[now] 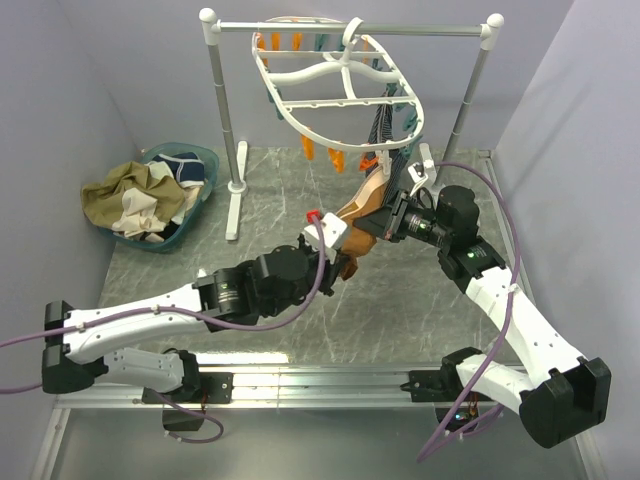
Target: Remove the underwear clipped to the hanger
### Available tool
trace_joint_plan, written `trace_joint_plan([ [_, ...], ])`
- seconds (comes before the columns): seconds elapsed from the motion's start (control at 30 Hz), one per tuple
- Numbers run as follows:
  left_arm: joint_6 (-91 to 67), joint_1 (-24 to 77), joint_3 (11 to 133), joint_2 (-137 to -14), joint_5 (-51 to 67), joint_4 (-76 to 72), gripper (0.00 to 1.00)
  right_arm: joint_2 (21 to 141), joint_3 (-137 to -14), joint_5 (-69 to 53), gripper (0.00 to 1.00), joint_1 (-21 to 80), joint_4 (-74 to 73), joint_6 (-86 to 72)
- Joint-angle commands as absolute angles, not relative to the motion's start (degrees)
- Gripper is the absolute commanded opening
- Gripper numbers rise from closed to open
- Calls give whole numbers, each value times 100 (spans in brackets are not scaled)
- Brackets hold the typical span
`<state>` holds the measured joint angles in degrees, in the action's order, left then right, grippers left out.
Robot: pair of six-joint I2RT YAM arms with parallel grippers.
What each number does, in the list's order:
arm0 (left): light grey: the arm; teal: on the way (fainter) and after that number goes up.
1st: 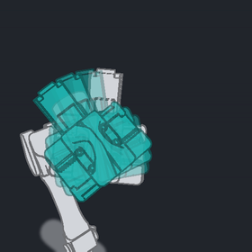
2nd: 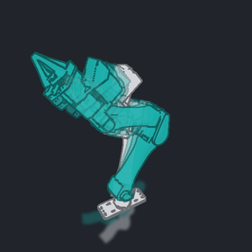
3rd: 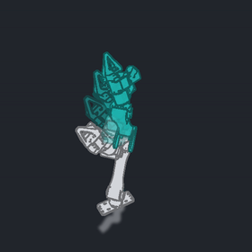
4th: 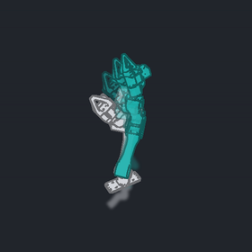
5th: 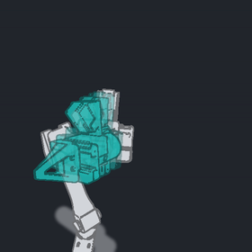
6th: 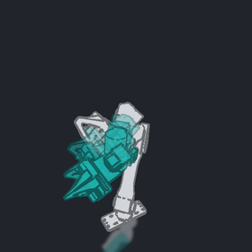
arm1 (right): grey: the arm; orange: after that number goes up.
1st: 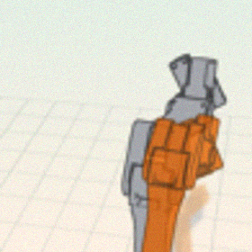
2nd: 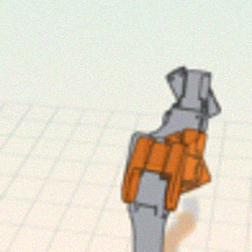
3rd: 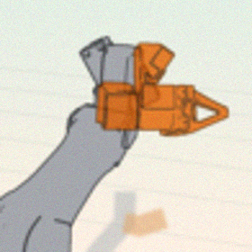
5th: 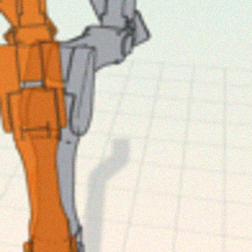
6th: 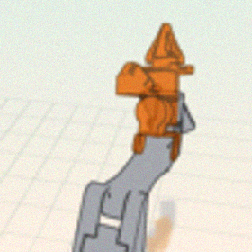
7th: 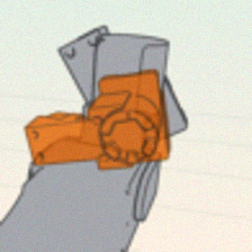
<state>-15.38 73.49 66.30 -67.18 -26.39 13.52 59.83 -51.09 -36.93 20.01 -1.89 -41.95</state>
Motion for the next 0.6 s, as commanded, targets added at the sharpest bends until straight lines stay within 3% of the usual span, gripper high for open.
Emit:
trace_joint_plan([
  [0.0, -1039, 7374, 6855, -7030, -3111, 537, 11, 5933, -5264, -4060, 9, 2030, 35, -4254],
  [0.07, -932, 7348, 6917, -7259, -3181, 335, 18, 5941, -5326, -4139, 7, 2030, -175, -4201],
  [0.17, -809, 7260, 6926, -7505, -3068, 45, 44, 5933, -5370, -4262, 4, 2030, -255, -4210],
  [0.27, -791, 7198, 6970, -7664, -2997, 44, 60, 5924, -5414, -4315, 0, 2030, -272, -4263],
  [0.3, -782, 7207, 6978, -7673, -2988, 44, 71, 5924, -5414, -4324, 0, 2022, -264, -4271],
  [0.4, -721, 7189, 6882, -7664, -2980, -228, 89, 5941, -5432, -4429, 0, 2030, -229, -4403],
  [0.47, -677, 7172, 6829, -7638, -3023, -272, 97, 5968, -5484, -4500, 0, 2030, -255, -4456],
  [0.57, -633, 7163, 6794, -7690, -3129, -272, 99, 6029, -5581, -4658, 0, 2030, -378, -4517],
])
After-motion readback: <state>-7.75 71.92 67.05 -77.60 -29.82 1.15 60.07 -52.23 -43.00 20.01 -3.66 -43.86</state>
